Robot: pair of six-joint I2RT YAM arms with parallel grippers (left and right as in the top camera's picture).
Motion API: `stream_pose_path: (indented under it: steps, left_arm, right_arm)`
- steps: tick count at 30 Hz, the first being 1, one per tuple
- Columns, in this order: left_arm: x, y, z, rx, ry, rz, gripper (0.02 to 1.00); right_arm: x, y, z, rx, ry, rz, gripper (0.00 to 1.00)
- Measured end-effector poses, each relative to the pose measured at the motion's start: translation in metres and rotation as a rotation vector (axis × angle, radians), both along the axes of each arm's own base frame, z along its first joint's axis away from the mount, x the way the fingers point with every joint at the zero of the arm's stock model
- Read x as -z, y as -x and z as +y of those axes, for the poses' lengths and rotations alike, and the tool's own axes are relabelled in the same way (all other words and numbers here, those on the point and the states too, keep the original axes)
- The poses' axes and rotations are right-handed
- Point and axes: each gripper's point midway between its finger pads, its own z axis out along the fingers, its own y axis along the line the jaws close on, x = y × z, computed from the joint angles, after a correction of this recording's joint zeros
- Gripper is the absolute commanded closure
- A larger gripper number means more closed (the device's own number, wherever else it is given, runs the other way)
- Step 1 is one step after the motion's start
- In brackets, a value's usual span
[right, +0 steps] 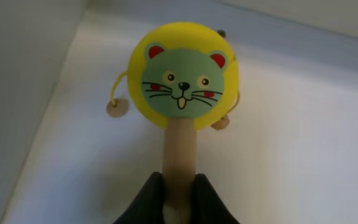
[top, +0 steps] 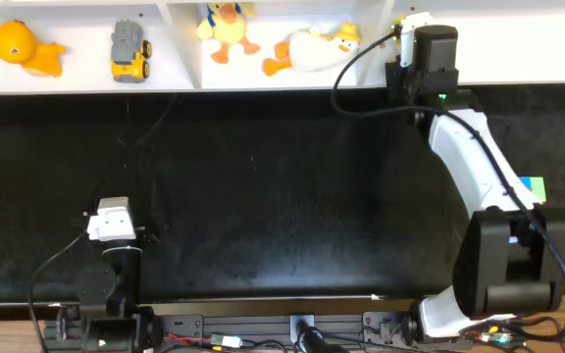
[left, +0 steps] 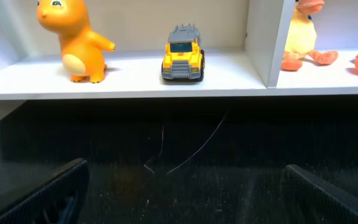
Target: Store Toys
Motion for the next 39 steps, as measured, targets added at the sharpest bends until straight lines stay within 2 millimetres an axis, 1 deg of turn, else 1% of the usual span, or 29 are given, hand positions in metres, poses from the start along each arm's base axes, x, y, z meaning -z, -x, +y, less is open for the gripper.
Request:
stream_pose_path:
  steps: [6, 12, 16, 24, 29, 31, 35, 39]
  left_arm:
    - [0.000, 0.000, 0.000, 0.000, 0.000, 0.000, 0.020]
    - [0.000, 0.000, 0.000, 0.000, 0.000, 0.000, 0.020]
    - [0.000, 0.000, 0.000, 0.000, 0.000, 0.000, 0.020]
    - [0.000, 0.000, 0.000, 0.000, 0.000, 0.000, 0.020]
    - [0.000, 0.000, 0.000, 0.000, 0.000, 0.000, 0.020]
    - [0.000, 0.000, 0.000, 0.000, 0.000, 0.000, 0.020]
    - [0.000, 0.000, 0.000, 0.000, 0.000, 0.000, 0.020]
    - [0.000, 0.000, 0.000, 0.000, 0.000, 0.000, 0.020]
  right_arm:
    - [-0.001, -0.004, 0.001, 0.004, -0.009, -0.018, 0.836]
    - [0.011, -0.005, -0.001, 0.009, -0.012, 0.005, 0.836]
    - [0.018, -0.006, -0.007, 0.026, -0.017, 0.019, 0.836]
    - [0.018, -0.010, -0.017, 0.044, -0.049, 0.006, 0.814]
    - [0.019, -0.012, -0.013, 0.031, -0.065, -0.003, 0.801]
    - [0.019, -0.012, -0.012, 0.026, -0.072, -0.002, 0.779]
    - [0.019, -0.013, -0.009, 0.022, -0.086, -0.002, 0.658]
    - [0.019, -0.013, -0.009, 0.017, -0.087, -0.002, 0.652]
